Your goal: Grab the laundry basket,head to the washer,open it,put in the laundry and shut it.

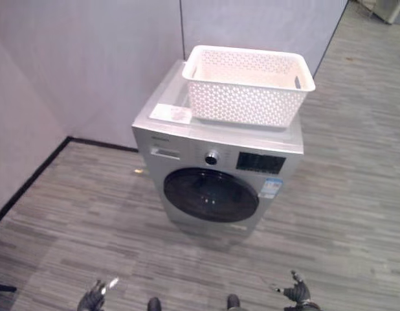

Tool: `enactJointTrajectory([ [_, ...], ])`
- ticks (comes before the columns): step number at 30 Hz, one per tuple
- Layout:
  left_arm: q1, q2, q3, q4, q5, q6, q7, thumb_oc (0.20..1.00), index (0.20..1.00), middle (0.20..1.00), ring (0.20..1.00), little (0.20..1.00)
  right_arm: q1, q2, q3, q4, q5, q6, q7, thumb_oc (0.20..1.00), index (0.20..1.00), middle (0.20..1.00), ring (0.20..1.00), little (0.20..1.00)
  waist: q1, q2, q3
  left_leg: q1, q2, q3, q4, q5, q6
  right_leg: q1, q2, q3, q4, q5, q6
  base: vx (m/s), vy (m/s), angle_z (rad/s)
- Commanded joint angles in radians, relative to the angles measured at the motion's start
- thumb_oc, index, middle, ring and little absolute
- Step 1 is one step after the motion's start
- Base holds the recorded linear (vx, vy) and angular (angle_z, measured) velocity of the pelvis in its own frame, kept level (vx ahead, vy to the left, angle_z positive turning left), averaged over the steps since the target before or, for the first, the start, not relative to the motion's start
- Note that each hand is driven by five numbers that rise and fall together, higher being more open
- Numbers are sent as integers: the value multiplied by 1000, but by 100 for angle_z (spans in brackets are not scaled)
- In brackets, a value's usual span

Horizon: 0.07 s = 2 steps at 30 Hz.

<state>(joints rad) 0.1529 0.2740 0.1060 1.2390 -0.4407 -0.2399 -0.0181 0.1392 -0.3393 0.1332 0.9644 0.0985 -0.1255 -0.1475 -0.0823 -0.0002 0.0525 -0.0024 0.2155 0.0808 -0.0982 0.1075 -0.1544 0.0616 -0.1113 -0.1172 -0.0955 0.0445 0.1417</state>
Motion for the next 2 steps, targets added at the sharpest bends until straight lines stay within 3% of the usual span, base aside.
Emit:
enactJointTrajectory([
  [1,-56,58,55,-17,44,-24,44,1000,1000,1000,1000,1000,-27,23,4,-19,-66,-2,9,1000,1000,1000,1000,1000,35,-62,29,75,59,-52,113,-193,-5,-44,-147,-26,36,-22,77,19,26,18],
  [2,-52,56,75,-13,26,-27,52,1000,1000,1000,1000,1000,-25,30,21,-10,-76,1,11,1000,1000,1000,1000,1000,42,-66,24,76,56,-56,109,-191,-4,-35,-150,-35,35,-20,77,12,28,21],
])
